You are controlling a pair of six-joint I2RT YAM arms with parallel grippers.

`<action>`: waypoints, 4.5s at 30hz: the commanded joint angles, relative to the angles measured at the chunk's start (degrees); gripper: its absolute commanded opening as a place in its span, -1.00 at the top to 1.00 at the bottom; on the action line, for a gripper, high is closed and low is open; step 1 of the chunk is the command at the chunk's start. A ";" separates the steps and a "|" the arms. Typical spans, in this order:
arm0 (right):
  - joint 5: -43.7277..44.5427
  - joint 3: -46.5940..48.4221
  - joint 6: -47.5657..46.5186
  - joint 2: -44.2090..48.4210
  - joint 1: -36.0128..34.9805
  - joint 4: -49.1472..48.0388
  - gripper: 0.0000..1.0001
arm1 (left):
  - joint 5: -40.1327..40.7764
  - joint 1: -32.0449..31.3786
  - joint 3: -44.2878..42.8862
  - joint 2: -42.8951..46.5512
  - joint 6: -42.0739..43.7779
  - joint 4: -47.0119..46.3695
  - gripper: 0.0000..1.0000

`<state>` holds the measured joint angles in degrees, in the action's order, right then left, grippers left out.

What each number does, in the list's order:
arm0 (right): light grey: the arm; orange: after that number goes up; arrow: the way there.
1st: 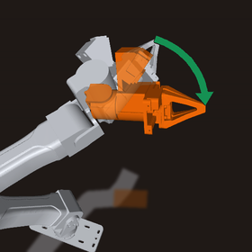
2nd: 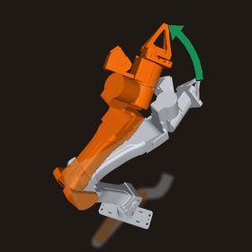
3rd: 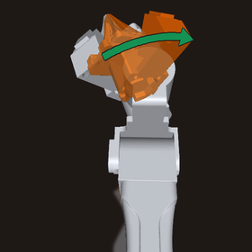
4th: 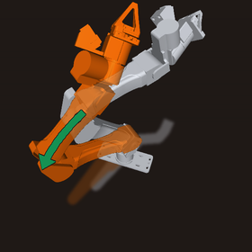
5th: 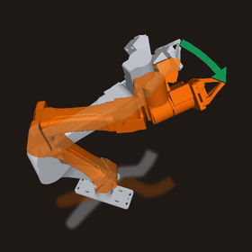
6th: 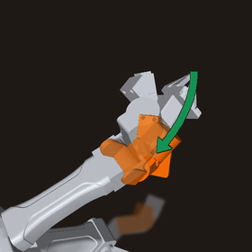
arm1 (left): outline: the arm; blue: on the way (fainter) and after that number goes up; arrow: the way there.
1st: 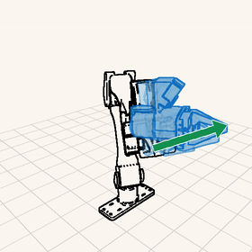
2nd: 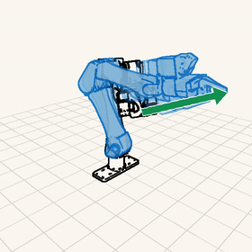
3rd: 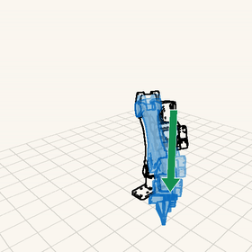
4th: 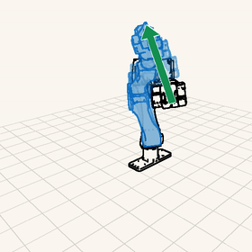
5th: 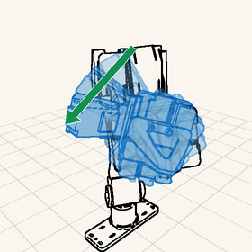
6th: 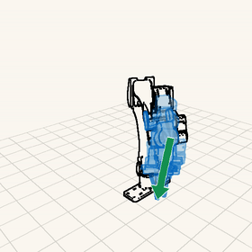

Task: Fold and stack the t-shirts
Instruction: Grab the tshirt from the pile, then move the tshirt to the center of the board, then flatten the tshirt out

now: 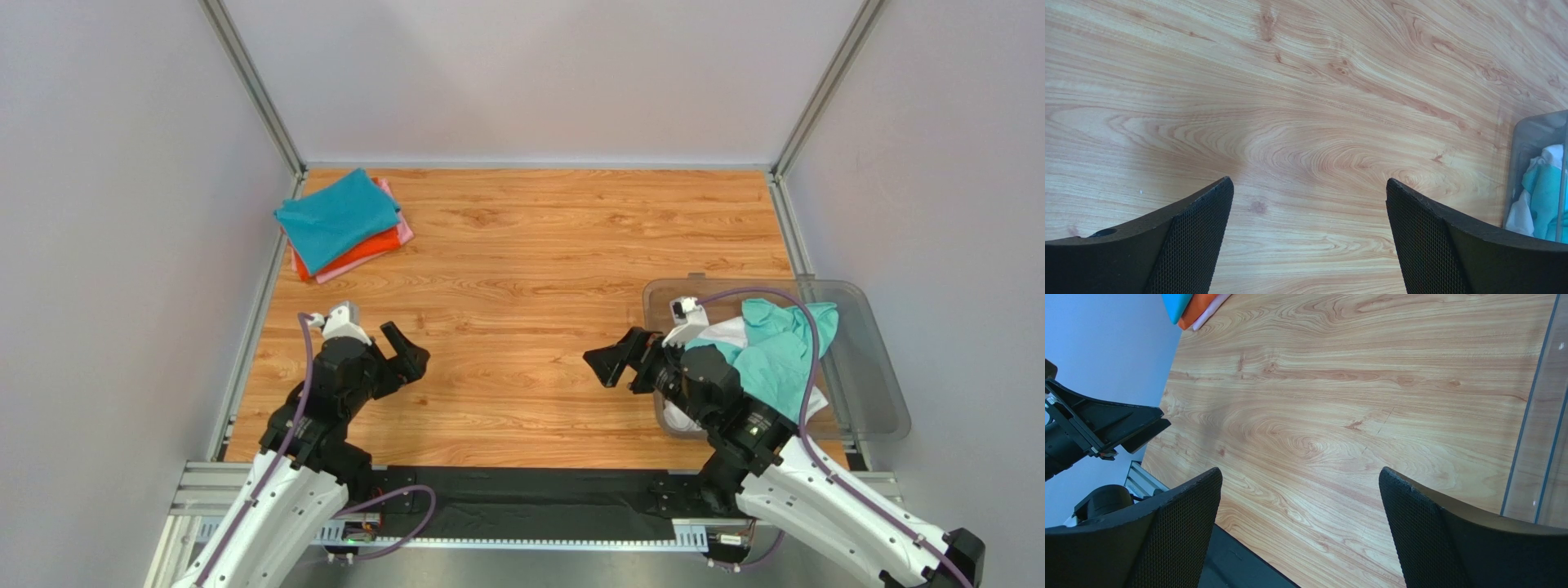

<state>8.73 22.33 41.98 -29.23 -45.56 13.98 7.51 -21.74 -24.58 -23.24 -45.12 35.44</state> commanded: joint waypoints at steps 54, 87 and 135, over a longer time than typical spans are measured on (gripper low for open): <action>4.19 19.94 -10.42 -38.28 66.04 26.18 0.84 | -1.53 -0.15 0.41 -2.07 2.50 -3.62 -0.99; -20.08 72.68 -12.01 -25.08 38.82 41.22 1.00 | -3.55 -0.15 1.02 1.10 1.00 -3.80 -1.00; 11.11 29.35 -5.95 -46.60 -25.97 14.67 -1.00 | -10.23 -0.15 -10.57 -47.40 0.03 -27.17 -0.87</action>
<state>13.74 50.19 34.11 -72.88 -68.82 31.57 -1.72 -21.74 -31.00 -67.68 -46.98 13.72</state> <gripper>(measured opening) 0.998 0.942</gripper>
